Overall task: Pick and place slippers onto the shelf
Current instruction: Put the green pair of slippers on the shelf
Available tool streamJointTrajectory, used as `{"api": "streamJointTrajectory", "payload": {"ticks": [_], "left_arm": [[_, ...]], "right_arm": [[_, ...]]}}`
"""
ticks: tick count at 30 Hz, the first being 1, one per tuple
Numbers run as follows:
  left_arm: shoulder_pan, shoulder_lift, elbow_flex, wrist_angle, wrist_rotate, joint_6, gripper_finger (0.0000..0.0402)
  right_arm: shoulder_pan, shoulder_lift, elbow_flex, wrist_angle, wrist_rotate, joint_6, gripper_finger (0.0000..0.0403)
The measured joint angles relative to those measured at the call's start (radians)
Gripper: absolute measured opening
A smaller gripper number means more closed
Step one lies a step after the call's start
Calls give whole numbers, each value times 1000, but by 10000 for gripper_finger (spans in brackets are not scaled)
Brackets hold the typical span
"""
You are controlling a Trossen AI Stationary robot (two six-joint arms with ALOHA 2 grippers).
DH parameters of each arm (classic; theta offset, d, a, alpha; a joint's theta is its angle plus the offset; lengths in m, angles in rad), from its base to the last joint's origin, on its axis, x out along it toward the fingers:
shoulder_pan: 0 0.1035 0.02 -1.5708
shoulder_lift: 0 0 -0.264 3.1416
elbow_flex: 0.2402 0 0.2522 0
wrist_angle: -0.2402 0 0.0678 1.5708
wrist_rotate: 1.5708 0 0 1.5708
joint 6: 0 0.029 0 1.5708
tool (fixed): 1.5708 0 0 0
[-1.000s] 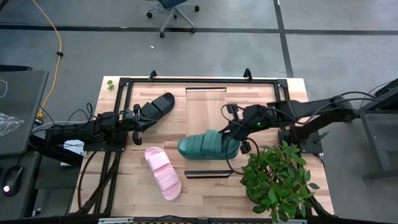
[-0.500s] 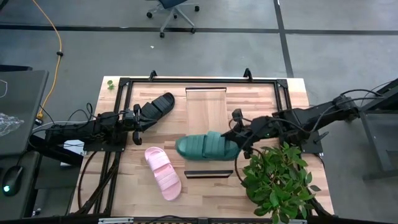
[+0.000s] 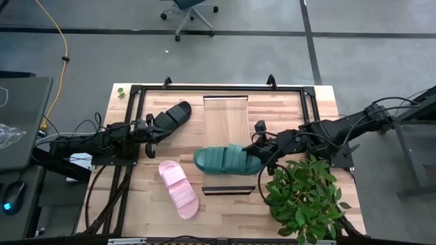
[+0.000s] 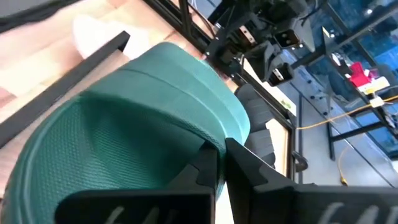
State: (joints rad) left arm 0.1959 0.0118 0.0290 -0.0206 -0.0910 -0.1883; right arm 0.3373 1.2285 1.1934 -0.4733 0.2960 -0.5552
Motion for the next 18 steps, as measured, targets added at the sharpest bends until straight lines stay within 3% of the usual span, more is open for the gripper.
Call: {"api": "streamJointTrajectory", "payload": {"ticks": [18], "left_arm": [[0, 0, 0, 0, 0, 0, 1]], "right_arm": [[4, 0, 0, -48, -79, 53, 4]]}}
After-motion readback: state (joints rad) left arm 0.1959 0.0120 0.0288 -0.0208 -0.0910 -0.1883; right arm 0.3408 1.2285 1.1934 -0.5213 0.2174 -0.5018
